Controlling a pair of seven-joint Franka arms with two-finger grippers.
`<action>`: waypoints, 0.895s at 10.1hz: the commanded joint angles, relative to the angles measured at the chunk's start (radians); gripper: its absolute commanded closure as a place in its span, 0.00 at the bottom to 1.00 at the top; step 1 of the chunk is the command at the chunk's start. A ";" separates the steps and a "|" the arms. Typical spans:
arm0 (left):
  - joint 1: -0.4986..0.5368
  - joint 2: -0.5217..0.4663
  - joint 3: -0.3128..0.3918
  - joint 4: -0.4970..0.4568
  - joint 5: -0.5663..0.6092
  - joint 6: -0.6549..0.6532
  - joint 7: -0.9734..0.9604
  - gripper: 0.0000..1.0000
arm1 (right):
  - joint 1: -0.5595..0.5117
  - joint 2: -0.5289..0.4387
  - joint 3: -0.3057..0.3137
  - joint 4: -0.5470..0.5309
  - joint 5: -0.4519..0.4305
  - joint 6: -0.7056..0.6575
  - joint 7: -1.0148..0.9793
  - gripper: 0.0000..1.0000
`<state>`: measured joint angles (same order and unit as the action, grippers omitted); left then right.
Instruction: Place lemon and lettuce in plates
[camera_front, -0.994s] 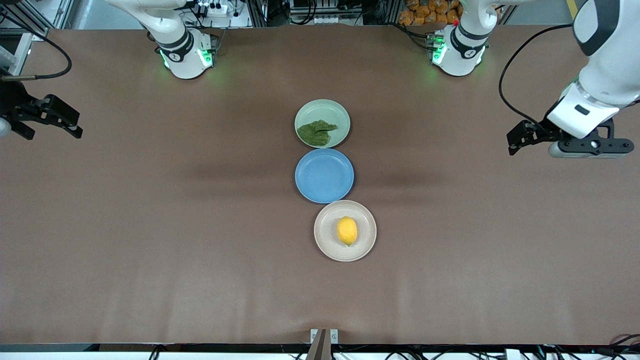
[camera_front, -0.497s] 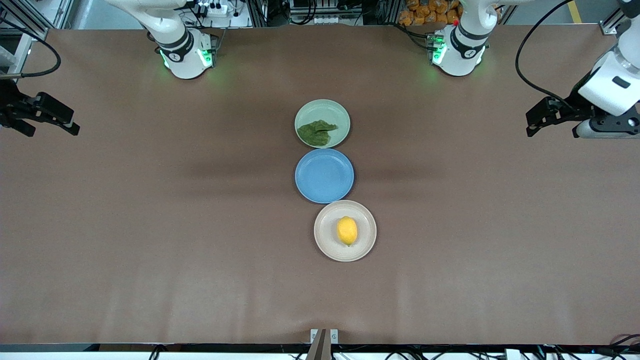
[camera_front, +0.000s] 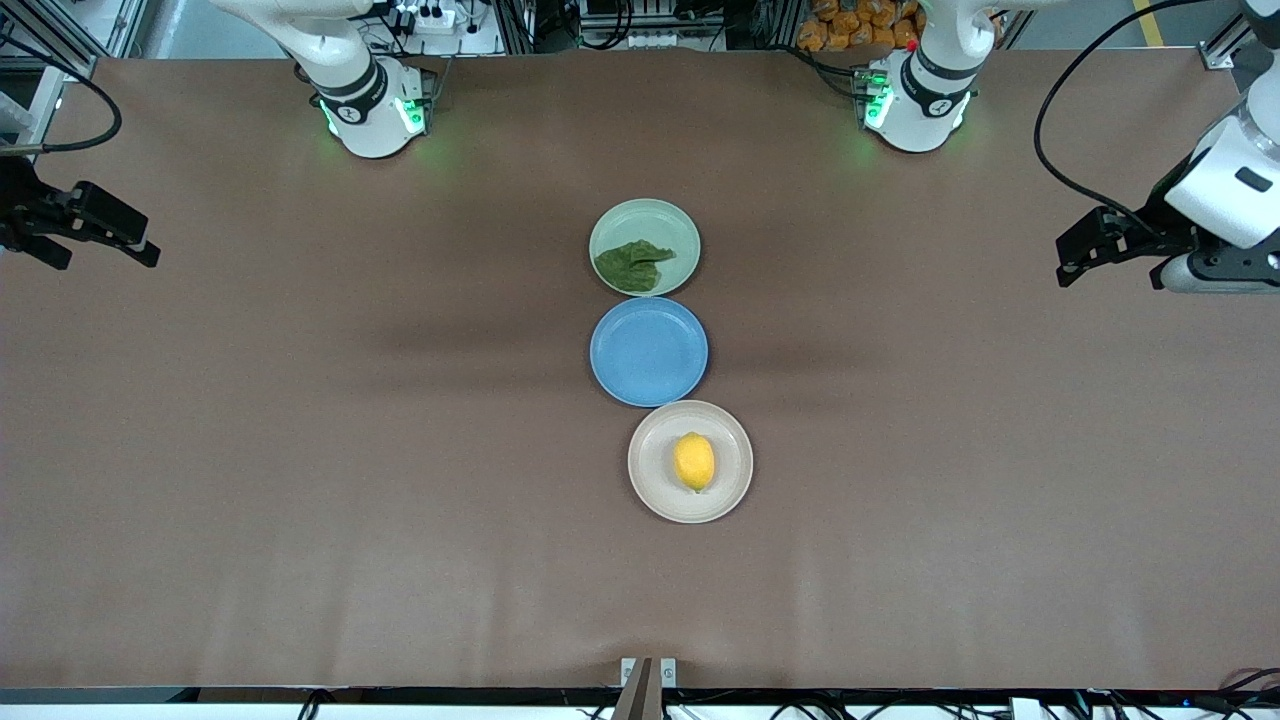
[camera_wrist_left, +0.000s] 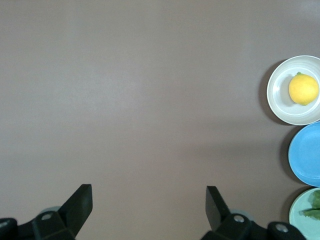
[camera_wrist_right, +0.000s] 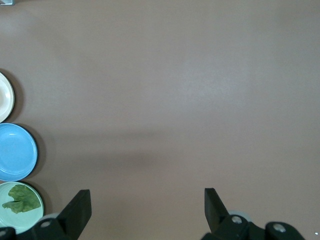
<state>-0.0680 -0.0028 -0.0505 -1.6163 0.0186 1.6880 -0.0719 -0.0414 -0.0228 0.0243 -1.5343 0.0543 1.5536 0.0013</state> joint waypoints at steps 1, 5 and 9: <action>0.004 0.026 0.000 0.032 -0.019 0.013 0.026 0.00 | 0.000 -0.017 -0.003 -0.001 -0.002 -0.017 -0.001 0.00; 0.004 0.032 0.000 0.048 -0.020 0.019 0.026 0.00 | 0.001 -0.017 -0.003 -0.001 -0.002 -0.015 -0.001 0.00; -0.001 0.078 -0.003 0.108 -0.022 -0.053 0.021 0.00 | 0.002 -0.017 -0.001 -0.001 -0.002 -0.017 0.000 0.00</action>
<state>-0.0681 0.0474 -0.0538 -1.5554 0.0185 1.6751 -0.0714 -0.0414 -0.0232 0.0241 -1.5342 0.0543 1.5497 0.0013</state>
